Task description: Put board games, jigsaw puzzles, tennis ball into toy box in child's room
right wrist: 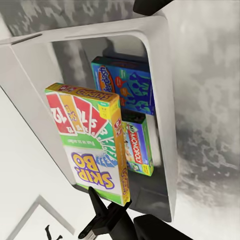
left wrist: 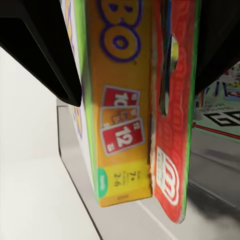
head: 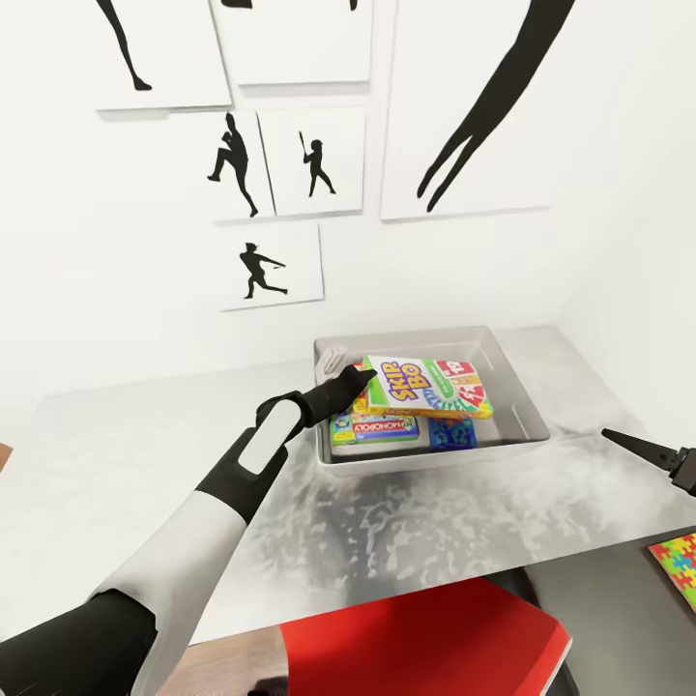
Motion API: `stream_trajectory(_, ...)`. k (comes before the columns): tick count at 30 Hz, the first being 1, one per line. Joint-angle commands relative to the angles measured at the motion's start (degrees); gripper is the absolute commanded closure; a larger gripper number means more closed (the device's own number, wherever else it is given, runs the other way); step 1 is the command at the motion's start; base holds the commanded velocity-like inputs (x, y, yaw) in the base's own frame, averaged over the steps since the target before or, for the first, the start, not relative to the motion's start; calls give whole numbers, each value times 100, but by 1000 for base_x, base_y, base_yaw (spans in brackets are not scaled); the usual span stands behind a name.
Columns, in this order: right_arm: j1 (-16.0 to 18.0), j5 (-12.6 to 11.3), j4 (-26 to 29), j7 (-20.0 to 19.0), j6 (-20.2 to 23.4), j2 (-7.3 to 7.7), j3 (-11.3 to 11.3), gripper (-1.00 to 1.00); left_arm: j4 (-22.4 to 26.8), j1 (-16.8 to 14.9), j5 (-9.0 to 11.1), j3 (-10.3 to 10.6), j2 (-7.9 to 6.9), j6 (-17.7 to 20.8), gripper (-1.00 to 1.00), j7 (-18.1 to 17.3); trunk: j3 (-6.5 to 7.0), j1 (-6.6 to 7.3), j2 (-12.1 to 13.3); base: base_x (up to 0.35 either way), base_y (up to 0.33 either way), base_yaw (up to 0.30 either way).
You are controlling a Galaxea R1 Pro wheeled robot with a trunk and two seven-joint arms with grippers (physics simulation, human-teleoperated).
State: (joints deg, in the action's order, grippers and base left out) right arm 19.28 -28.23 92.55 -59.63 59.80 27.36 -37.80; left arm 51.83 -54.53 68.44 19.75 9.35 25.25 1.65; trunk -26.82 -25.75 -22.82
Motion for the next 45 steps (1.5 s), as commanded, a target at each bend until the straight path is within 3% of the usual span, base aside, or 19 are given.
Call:
stream_trajectory(1, 5, 19, 0, -31, 20, -3, -7, -100, 3, -4, 42, 1, -1, 14, 100, 20, -10, -3, -10, 0, 0, 0)
stream_trajectory(14, 5, 19, 0, -35, 20, -18, -4, -100, -3, -45, 21, 8, -3, 1, 100, -2, -49, -3, -10, 0, 0, 0)
stream_trajectory(45, 5, 19, 0, -47, 20, -23, 34, -100, 10, -337, -2, 23, 21, 9, 100, -14, -326, -3, -10, 0, 0, 0)
